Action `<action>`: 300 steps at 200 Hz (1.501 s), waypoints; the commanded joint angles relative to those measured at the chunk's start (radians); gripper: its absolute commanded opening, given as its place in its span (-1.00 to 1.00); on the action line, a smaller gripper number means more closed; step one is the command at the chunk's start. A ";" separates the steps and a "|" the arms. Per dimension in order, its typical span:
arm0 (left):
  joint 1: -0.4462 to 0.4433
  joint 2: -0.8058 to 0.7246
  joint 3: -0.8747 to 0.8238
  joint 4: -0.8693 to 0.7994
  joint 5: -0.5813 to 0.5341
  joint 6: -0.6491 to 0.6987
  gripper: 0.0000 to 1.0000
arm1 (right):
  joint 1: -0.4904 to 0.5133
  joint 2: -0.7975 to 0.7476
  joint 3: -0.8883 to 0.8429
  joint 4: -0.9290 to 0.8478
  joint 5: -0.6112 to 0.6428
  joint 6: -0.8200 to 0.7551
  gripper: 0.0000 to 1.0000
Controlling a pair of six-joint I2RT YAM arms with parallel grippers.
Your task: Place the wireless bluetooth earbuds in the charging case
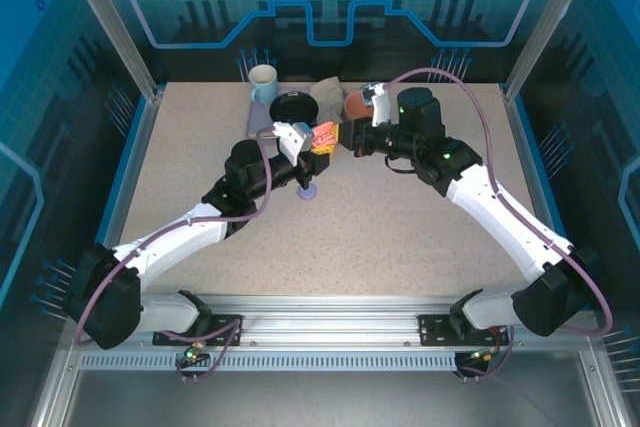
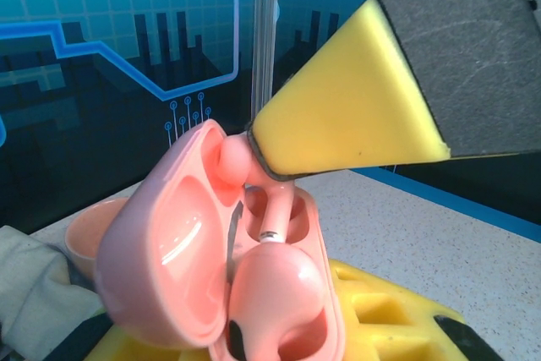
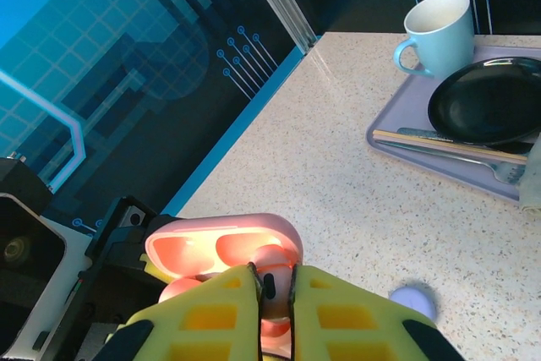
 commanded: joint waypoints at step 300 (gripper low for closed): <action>0.147 -0.201 -0.054 -0.117 -0.121 -0.001 -1.00 | 0.422 0.213 -0.258 -0.279 0.287 0.483 0.25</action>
